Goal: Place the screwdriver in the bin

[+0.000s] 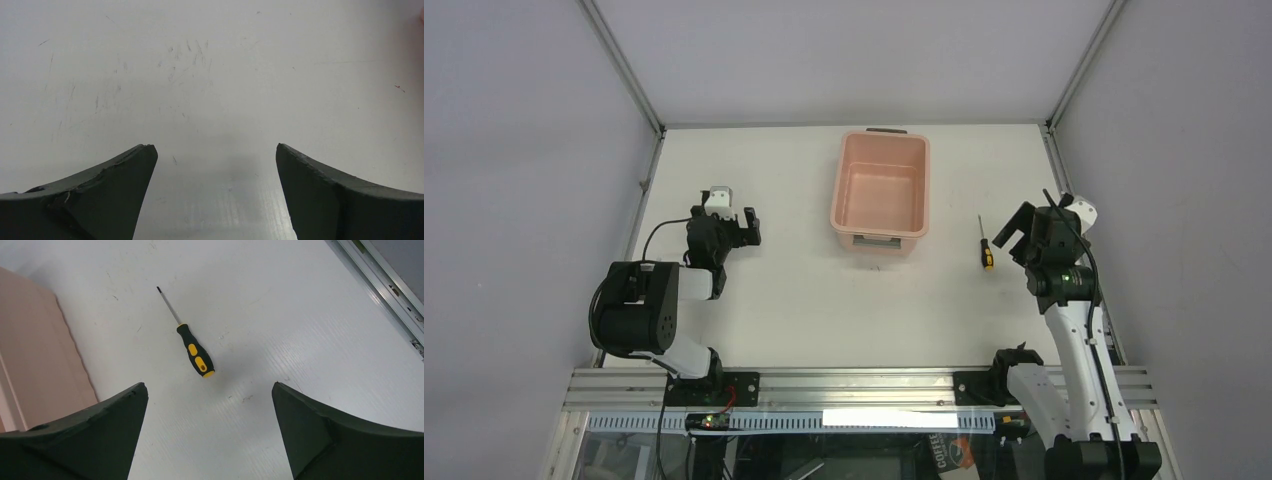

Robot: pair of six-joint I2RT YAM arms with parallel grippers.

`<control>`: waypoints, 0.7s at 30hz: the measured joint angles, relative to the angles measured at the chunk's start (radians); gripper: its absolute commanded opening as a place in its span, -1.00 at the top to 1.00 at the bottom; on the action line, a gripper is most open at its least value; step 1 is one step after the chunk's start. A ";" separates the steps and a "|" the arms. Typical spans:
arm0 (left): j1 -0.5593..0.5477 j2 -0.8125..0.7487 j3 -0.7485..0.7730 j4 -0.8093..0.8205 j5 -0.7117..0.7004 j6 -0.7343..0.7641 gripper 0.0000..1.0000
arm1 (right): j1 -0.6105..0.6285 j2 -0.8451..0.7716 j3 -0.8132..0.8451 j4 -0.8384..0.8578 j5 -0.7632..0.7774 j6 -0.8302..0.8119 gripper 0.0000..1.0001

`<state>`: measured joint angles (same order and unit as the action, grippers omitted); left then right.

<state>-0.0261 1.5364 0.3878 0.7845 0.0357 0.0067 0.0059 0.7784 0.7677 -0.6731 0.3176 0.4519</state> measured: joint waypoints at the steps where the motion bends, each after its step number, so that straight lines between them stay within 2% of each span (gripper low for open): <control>1: 0.000 0.000 0.000 0.000 0.000 0.000 -0.98 | 0.000 0.002 0.009 -0.012 0.000 0.000 -0.99; 5: 0.000 0.000 0.000 0.000 0.000 0.000 -0.98 | 0.000 0.016 0.038 -0.021 -0.042 -0.027 -0.99; 9: 0.000 0.000 0.000 0.000 0.000 0.000 -0.98 | 0.000 0.098 0.116 -0.048 -0.076 -0.048 -0.99; 17: 0.000 0.000 0.000 0.000 0.000 0.000 -0.98 | 0.000 0.510 0.375 -0.087 -0.116 -0.153 -0.99; 21: 0.000 0.000 0.000 0.000 0.000 0.000 -0.98 | 0.000 0.676 0.413 -0.117 -0.119 -0.217 -0.99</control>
<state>-0.0265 1.5364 0.3878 0.7845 0.0357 0.0067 0.0059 1.4544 1.1805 -0.7898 0.1986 0.2344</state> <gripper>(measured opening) 0.992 0.993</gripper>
